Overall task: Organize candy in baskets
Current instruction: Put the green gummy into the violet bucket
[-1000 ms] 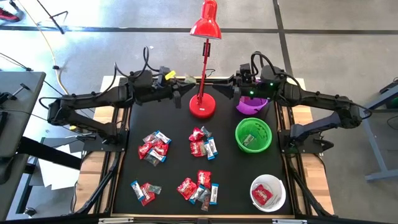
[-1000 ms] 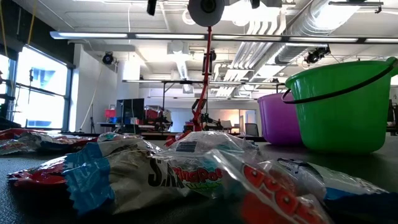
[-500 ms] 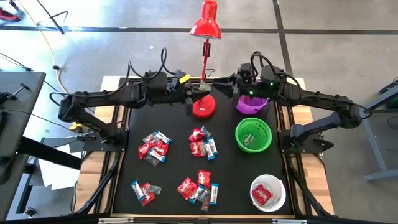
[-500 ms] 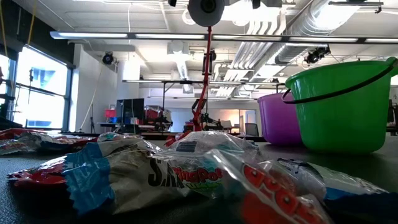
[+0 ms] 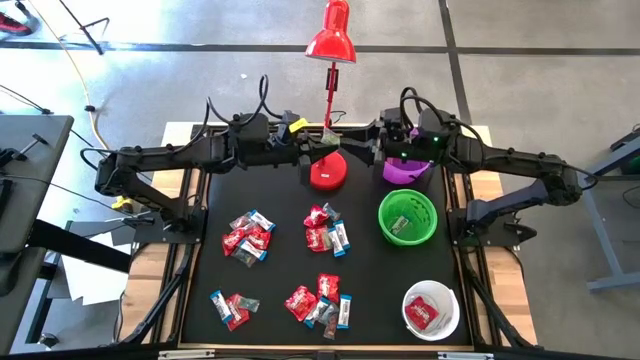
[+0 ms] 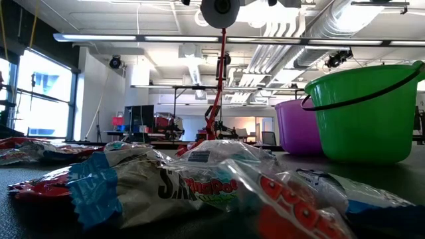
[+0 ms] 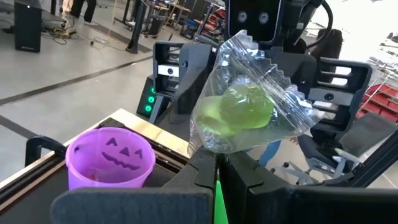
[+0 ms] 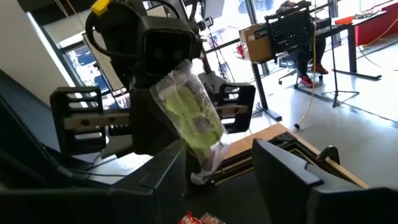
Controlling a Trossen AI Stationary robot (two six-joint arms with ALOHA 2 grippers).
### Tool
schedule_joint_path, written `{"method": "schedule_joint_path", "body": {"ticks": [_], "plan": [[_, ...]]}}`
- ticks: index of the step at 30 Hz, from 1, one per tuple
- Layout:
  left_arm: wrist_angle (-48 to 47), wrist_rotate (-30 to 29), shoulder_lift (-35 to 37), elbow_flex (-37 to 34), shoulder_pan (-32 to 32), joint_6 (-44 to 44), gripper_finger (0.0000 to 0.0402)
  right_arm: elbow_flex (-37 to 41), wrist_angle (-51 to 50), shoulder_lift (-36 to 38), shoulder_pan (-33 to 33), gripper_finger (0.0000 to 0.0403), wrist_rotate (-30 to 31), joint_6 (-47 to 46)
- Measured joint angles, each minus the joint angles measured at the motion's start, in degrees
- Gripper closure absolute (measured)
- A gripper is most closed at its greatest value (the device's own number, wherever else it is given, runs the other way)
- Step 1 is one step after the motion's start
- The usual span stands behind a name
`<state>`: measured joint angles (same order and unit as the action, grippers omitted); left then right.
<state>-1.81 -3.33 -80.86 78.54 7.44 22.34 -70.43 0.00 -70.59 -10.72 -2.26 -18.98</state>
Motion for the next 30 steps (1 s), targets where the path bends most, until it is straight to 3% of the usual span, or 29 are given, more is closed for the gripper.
{"method": "schedule_joint_path", "body": {"ticks": [30], "plan": [[1.6, 1.0, -1.6, -0.1, -0.2, 1.1, 0.0401, 0.0, 6.1, -3.7, -0.2, 0.0208, 0.2, 1.5]]}}
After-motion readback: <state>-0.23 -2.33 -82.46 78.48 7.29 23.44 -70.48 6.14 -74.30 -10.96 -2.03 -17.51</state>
